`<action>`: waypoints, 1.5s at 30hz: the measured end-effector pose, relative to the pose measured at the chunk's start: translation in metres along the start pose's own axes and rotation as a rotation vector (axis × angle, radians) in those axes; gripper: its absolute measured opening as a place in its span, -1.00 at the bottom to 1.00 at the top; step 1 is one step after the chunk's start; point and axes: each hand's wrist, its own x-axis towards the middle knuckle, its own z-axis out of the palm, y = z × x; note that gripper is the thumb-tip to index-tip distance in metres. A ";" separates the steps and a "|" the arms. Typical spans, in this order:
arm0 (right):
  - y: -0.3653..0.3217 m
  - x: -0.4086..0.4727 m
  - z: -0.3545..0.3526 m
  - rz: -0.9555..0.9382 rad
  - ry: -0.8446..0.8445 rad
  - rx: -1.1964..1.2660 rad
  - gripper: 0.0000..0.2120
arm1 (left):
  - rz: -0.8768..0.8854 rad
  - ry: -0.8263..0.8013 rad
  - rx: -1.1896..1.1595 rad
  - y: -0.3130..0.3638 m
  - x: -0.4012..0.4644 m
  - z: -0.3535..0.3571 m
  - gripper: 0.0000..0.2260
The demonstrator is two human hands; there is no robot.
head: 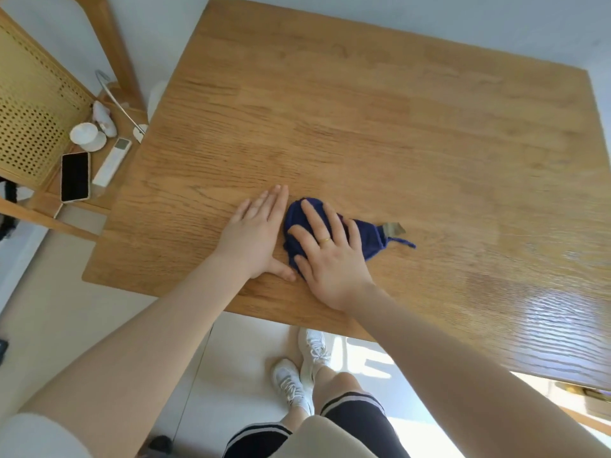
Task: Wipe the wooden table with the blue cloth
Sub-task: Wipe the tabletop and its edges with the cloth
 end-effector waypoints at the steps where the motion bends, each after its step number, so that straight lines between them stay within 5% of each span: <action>1: 0.002 -0.001 0.000 -0.026 -0.007 0.003 -0.60 | -0.037 0.011 0.022 0.000 -0.001 0.000 0.26; 12: 0.016 0.120 -0.016 0.104 -0.053 0.056 -0.57 | -0.102 -0.088 -0.016 -0.007 0.003 -0.010 0.26; 17: 0.005 0.063 -0.008 -0.161 -0.044 0.028 -0.57 | -0.114 -0.071 -0.163 -0.040 -0.004 -0.029 0.05; 21: 0.016 0.057 -0.010 -0.350 -0.107 -0.008 -0.57 | -0.232 -0.113 -0.087 -0.054 -0.005 -0.035 0.13; 29: 0.014 0.146 -0.023 -0.127 -0.139 0.041 -0.57 | -0.473 -0.131 0.010 -0.063 0.005 -0.026 0.25; 39: 0.006 0.081 -0.006 -0.530 -0.098 -0.012 -0.58 | -0.451 -0.119 -0.119 -0.065 0.003 -0.025 0.23; 45: -0.016 0.145 -0.015 -0.259 -0.140 0.003 -0.55 | -0.438 -0.077 -0.100 -0.068 -0.001 -0.021 0.23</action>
